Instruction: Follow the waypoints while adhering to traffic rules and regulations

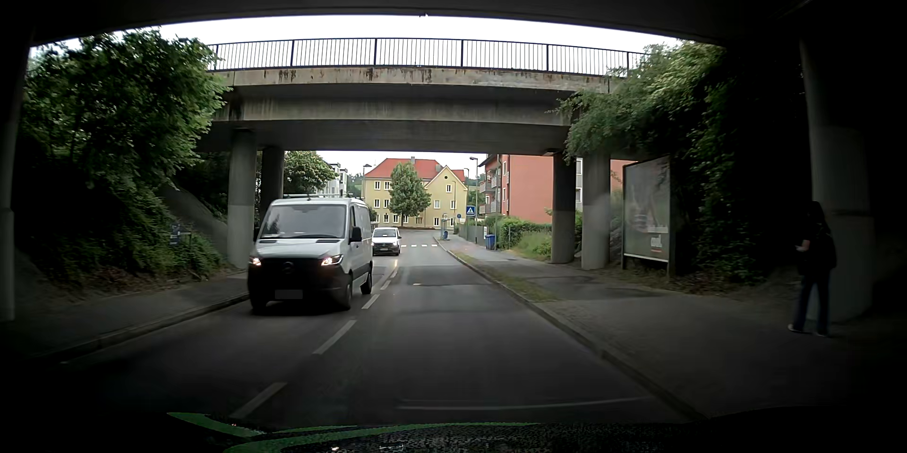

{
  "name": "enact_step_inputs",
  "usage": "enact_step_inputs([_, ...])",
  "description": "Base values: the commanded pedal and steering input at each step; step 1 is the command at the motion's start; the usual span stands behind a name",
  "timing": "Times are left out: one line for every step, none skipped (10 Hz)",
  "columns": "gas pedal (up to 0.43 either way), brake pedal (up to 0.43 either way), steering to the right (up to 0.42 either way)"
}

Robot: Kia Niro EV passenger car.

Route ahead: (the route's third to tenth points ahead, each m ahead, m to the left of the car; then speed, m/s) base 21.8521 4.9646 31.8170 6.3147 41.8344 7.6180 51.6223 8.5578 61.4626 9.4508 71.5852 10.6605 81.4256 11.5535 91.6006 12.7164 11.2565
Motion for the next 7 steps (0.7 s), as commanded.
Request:
enact_step_inputs([0.028, 0.0, -0.035])
enact_step_inputs([0.028, 0.0, -0.035])
enact_step_inputs([0.028, 0.0, -0.035])
enact_step_inputs([0.028, 0.0, -0.035])
enact_step_inputs([0.028, 0.0, -0.035])
enact_step_inputs([0.028, 0.0, -0.034])
enact_step_inputs([0.028, 0.0, -0.031])
